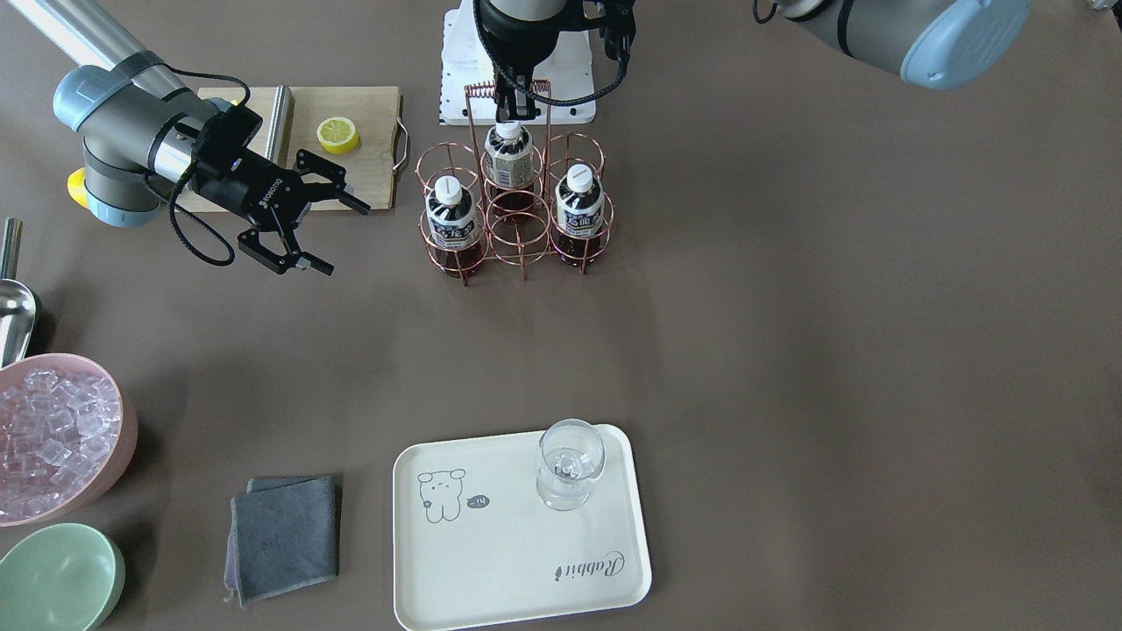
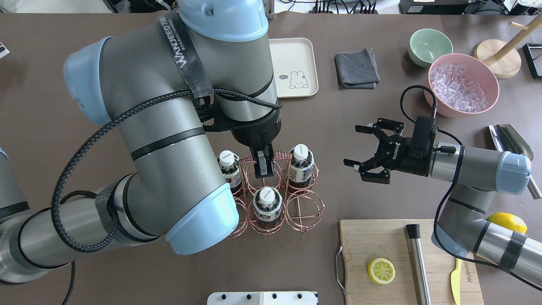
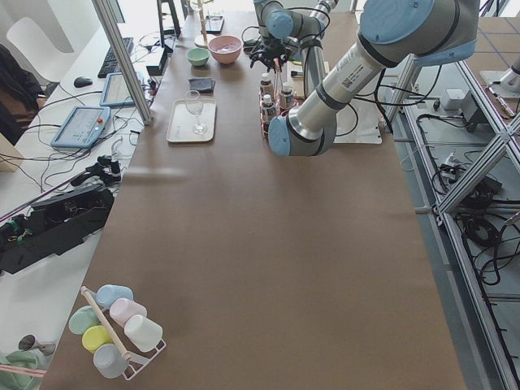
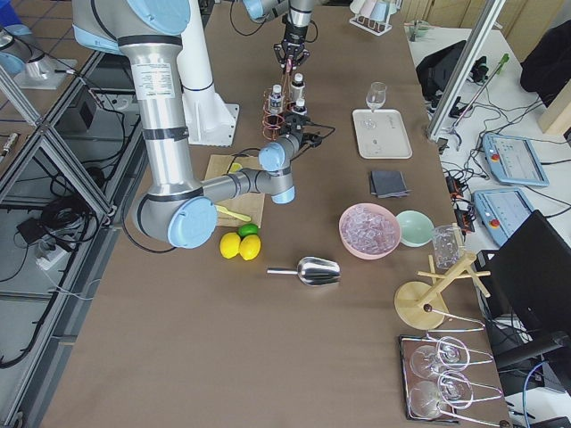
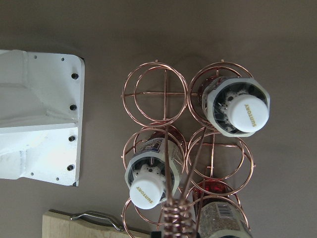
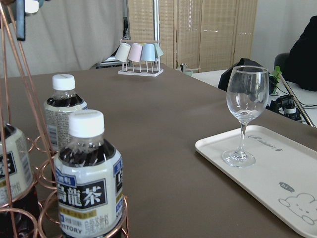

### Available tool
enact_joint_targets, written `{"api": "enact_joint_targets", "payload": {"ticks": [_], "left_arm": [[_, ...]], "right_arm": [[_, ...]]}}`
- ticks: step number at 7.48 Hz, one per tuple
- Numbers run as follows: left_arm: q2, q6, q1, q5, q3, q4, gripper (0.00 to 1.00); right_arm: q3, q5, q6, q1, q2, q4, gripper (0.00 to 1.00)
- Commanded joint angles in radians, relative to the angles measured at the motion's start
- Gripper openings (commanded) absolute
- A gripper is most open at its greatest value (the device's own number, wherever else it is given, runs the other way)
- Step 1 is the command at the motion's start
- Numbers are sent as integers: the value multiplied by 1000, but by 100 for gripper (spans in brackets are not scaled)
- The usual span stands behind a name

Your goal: Take tea from basket to plate

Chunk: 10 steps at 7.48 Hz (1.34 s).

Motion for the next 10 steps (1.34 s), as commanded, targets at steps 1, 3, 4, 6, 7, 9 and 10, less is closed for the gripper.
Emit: {"api": "enact_joint_targets", "payload": {"ticks": [1, 3, 4, 6, 7, 9, 10], "left_arm": [[-27, 0, 5, -1, 1, 60, 0], [-27, 0, 5, -1, -1, 61, 0], [-27, 0, 5, -1, -5, 61, 0], [-29, 0, 10, -1, -4, 61, 0], [-27, 0, 13, -1, -4, 61, 0], [-29, 0, 19, -1, -4, 61, 0], [-27, 0, 22, -1, -5, 61, 0]], "right_arm": [[99, -9, 4, -13, -8, -6, 100], [136, -154, 3, -116, 0, -8, 100], [166, -237, -2, -182, 0, -46, 100], [226, -279, -8, -223, 14, -159, 100], [223, -281, -11, -226, 14, -163, 100], [219, -281, -14, -224, 12, -176, 100], [219, -283, -14, -224, 14, -193, 100]]}}
